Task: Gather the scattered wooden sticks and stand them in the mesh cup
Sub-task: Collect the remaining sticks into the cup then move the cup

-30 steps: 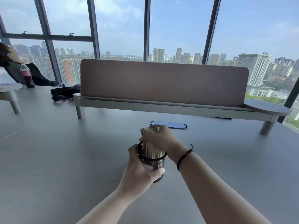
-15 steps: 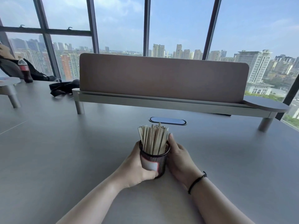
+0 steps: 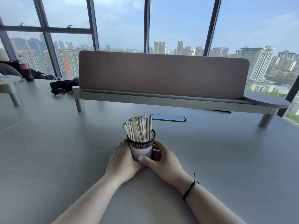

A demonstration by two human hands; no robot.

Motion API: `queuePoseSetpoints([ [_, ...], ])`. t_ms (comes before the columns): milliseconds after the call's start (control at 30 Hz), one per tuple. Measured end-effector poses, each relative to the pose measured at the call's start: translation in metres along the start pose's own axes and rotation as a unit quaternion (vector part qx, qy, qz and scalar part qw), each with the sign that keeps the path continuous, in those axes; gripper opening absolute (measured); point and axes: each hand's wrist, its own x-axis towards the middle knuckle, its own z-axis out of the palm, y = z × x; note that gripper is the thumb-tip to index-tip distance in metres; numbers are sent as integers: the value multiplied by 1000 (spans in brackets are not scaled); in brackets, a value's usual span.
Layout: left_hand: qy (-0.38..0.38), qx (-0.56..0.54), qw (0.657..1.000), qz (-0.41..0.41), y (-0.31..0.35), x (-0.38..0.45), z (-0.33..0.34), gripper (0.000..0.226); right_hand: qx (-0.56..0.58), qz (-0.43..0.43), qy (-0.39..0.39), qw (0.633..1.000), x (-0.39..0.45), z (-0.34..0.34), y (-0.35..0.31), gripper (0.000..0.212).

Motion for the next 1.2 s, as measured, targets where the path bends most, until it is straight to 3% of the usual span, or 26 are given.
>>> queuePoseSetpoints([
  [67, -5, 7, 1000, -2, -3, 4, 2, 75, -102, -1, 32, 994, 5, 4, -4, 59],
  [200, -24, -5, 1000, -2, -10, 20, 3, 72, -130, 7, 62, 990, 24, 14, -5, 52],
  [500, -36, 41, 998, 3, -35, 76, 8, 61, -226, -25, 69, 971, 97, 22, 7, 56],
  [1200, -24, 113, 993, -15, -65, 195, 34, 52, -232, 18, 87, 969, 222, 35, 27, 66],
])
